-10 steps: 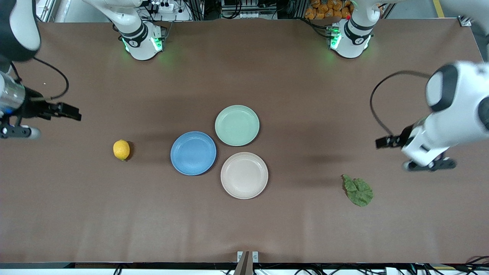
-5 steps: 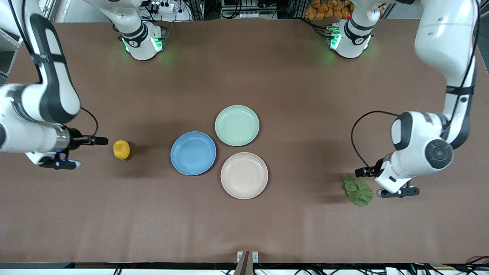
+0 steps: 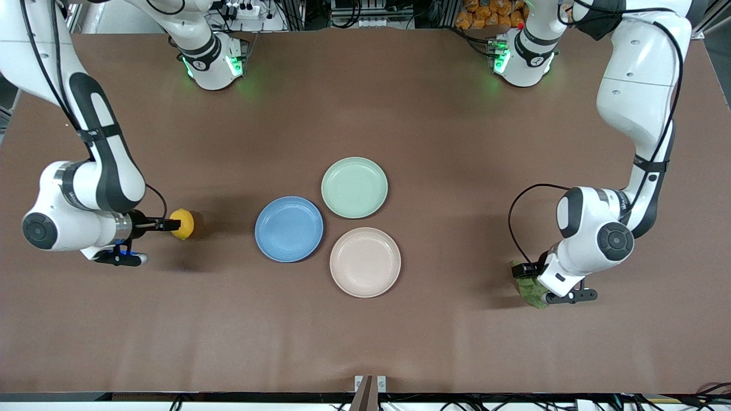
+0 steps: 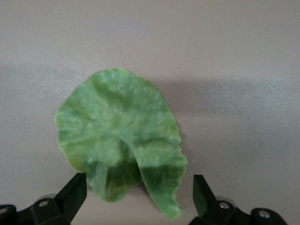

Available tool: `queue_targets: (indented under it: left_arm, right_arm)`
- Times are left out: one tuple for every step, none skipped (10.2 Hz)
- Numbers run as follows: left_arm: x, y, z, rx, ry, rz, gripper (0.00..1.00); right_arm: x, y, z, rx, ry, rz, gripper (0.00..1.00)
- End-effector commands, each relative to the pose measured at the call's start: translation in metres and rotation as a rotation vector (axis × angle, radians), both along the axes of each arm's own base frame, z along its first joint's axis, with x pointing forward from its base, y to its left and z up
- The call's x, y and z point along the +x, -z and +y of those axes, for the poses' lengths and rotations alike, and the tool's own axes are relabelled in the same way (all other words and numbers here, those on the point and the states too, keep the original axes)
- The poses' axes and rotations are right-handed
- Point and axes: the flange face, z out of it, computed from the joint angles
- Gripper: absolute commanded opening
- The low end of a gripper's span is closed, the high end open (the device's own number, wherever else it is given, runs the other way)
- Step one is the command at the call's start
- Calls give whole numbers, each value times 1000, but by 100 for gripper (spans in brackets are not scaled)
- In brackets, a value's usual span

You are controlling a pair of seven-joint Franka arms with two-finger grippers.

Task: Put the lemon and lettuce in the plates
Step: 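Close the right gripper on the lemon while the left gripper grasps the lettuce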

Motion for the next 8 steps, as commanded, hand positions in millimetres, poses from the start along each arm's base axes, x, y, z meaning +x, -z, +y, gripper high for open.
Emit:
queue_targets:
  left_arm:
    - [5,2,-3,18,24,-23,75]
    - [5,3,-1,19,23,-22,61]
    - [5,3,1,20,21,-20,33]
    - [5,4,0,22,24,-19,15]
    - [4,5,0,25,28,-16,6]
    - [4,6,2,26,26,-17,0]
    - [4,0,-2,25,27,-23,0]
    - [4,-10,-13,17,26,-29,0]
  right_arm:
    - [5,18,5,45,25,-11,100]
    - [5,23,12,62,33,-7,100]
    - [4,28,12,62,32,-4,100]
    - [3,32,11,70,19,0,100]
    - [1,36,11,75,9,6,98]
    - [0,40,11,76,10,12,84]
    - [-2,45,13,77,7,21,76]
    - [-2,44,17,72,-10,22,63]
